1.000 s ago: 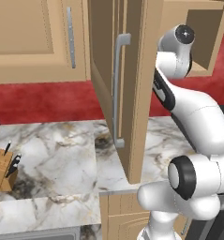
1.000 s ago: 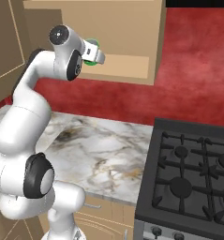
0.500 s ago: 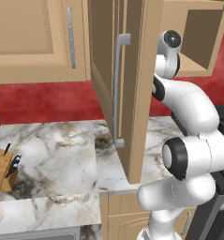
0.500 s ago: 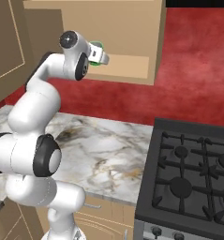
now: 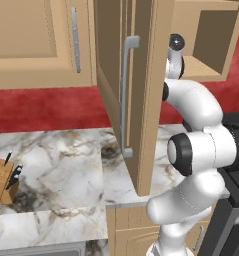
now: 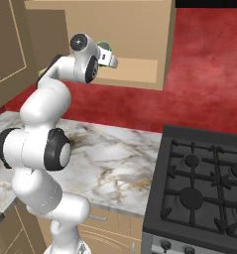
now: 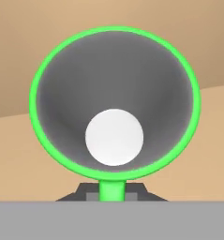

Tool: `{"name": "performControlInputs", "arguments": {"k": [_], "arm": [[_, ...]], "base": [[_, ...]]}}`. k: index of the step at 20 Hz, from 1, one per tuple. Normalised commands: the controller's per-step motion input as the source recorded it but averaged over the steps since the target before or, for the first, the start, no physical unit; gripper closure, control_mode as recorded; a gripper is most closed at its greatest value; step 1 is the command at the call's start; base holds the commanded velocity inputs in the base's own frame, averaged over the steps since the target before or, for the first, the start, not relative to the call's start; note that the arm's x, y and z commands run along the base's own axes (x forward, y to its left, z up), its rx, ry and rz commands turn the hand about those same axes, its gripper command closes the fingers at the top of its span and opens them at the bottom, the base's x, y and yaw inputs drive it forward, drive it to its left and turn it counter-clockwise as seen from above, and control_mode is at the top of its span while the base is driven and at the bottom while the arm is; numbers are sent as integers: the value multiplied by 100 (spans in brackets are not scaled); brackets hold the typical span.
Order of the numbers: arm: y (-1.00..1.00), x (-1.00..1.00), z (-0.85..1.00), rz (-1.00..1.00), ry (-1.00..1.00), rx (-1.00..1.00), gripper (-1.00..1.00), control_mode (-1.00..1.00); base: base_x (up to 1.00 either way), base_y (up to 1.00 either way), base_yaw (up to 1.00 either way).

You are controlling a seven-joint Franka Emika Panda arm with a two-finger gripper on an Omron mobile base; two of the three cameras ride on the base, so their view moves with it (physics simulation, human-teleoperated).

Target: Move the mug from next to the sink to the open cabinet. Then, move the bowl with the lime to the fridge to clear the area for faucet cleaning.

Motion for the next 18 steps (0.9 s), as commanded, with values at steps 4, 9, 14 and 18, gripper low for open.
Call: {"name": "performControlInputs", "arguments": {"k": [4, 9, 14, 18], "arm": [[0, 9, 22, -2, 5, 2, -100, -100], [0, 0, 63, -9, -2, 3, -100, -100], [0, -43, 22, -6, -12, 0, -100, -100], [-1, -96, -2, -4, -11, 0, -100, -100]], "base": [[0, 0, 0], [0, 0, 0], [0, 0, 0], [0, 0, 0]]}}
